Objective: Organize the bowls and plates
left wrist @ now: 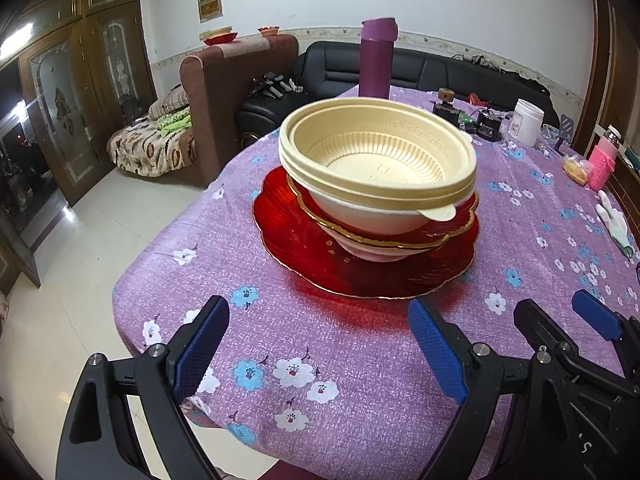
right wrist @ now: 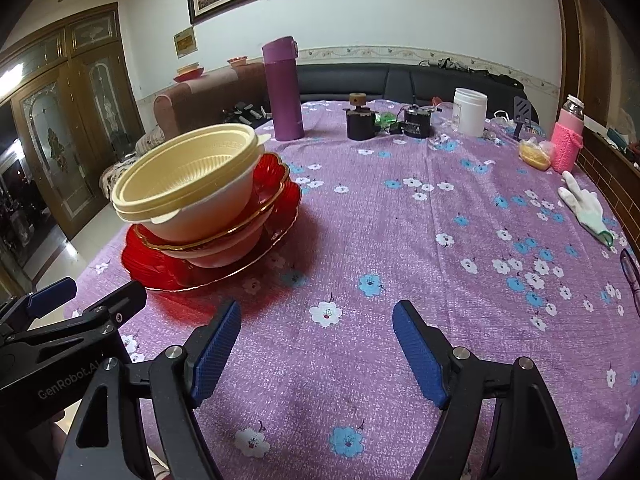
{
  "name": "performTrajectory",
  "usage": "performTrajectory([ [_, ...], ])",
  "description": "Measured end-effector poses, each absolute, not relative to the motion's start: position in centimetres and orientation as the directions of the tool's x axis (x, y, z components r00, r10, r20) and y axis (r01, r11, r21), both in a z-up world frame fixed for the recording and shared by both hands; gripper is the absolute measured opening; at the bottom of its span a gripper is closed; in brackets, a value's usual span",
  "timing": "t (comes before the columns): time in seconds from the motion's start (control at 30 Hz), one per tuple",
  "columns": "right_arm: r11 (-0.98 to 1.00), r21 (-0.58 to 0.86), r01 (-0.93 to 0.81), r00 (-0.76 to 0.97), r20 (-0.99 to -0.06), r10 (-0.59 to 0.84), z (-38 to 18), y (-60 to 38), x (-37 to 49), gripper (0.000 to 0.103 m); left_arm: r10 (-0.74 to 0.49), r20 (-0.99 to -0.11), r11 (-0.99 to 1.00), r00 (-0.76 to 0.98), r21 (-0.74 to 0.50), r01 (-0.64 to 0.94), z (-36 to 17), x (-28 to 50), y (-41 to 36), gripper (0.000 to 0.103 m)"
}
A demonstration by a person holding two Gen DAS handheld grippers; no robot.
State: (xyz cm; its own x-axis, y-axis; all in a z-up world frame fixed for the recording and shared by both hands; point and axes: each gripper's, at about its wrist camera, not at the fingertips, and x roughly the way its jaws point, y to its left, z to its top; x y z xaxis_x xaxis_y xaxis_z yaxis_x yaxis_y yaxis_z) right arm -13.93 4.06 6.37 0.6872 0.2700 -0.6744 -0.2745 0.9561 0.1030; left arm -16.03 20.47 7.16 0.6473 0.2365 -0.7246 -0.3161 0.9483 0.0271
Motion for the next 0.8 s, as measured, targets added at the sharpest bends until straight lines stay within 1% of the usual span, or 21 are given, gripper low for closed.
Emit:
performTrajectory([
  [0.27, 0.956, 0.105, -0.273, 0.664, -0.699, 0.266, 5.4, 4.6, -12.5, 0.082, 0.21, -0.751, 0.949, 0.626, 0.003, -0.314, 6.1, -14.9, 21.2, 0.091],
  [0.8, 0.95, 0.087, -0.3, 0.657, -0.703, 0.272, 5.8, 6.5, -10.4, 0.084, 0.16, -0.767, 0.943, 0.621, -0.067, -0.327, 5.3, -13.4, 23.6, 0.091],
])
